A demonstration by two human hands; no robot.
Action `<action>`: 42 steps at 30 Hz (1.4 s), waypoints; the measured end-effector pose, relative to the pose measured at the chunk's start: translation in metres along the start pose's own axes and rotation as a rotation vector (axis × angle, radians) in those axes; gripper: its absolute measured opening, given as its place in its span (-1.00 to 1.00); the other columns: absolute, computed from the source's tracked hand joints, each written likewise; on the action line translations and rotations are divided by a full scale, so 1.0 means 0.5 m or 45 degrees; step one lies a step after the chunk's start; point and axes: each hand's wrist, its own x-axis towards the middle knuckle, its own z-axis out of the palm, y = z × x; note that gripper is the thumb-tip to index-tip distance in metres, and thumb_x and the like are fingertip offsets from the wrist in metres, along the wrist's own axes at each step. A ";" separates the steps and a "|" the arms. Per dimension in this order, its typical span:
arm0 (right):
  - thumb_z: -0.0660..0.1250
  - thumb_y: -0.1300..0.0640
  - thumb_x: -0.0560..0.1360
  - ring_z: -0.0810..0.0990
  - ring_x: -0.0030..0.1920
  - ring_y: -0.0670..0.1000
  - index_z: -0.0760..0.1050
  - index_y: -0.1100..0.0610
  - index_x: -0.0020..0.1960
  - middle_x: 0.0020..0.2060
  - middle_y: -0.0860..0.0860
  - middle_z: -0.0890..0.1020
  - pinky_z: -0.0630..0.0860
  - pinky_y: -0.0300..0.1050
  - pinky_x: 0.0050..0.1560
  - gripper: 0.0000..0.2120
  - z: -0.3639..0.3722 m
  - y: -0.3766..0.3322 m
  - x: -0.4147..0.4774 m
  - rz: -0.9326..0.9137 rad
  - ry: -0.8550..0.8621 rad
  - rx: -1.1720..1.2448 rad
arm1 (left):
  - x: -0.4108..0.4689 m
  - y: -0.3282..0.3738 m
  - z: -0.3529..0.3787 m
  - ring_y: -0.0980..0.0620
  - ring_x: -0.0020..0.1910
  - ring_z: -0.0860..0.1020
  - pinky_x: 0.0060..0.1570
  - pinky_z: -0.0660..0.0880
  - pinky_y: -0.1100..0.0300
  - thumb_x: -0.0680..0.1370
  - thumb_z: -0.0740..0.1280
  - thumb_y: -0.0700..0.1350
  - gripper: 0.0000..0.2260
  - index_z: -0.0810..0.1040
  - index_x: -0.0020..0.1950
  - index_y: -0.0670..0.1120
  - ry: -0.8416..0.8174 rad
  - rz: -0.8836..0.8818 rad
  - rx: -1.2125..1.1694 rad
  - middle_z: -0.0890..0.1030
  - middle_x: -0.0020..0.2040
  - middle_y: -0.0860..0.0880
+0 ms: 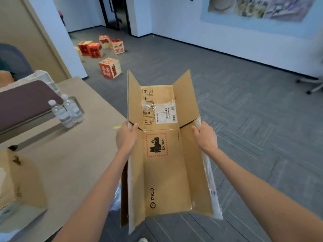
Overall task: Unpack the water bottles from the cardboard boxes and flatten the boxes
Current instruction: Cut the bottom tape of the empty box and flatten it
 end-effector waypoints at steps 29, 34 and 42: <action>0.20 0.05 0.63 0.55 -0.19 0.07 0.45 0.19 -0.05 -0.18 0.05 0.56 0.52 0.07 -0.16 -0.78 -0.916 0.741 0.291 0.427 1.123 0.033 | -0.168 1.049 0.811 0.00 0.35 0.46 0.37 0.35 0.04 0.63 0.21 0.14 -0.56 0.38 0.47 0.00 -1.028 0.876 -0.449 0.52 0.35 0.02; 0.21 0.03 0.64 0.52 -0.22 0.03 0.43 0.18 -0.07 -0.22 0.04 0.55 0.46 -0.02 -0.23 -0.77 -1.010 0.813 0.467 0.441 1.164 0.003 | -0.085 1.220 0.957 0.14 0.21 0.41 0.17 0.28 0.22 0.66 0.18 0.11 -0.65 0.39 0.42 0.07 -1.084 0.962 -0.457 0.48 0.24 0.13; 0.23 0.02 0.62 0.53 -0.27 0.06 0.42 0.17 -0.13 -0.27 0.04 0.55 0.51 0.05 -0.24 -0.75 -1.145 1.039 0.681 0.535 1.250 0.015 | -0.042 1.445 1.261 0.11 0.23 0.49 0.20 0.33 0.22 0.64 0.22 0.09 -0.72 0.48 0.33 0.08 -1.160 1.053 -0.493 0.56 0.21 0.12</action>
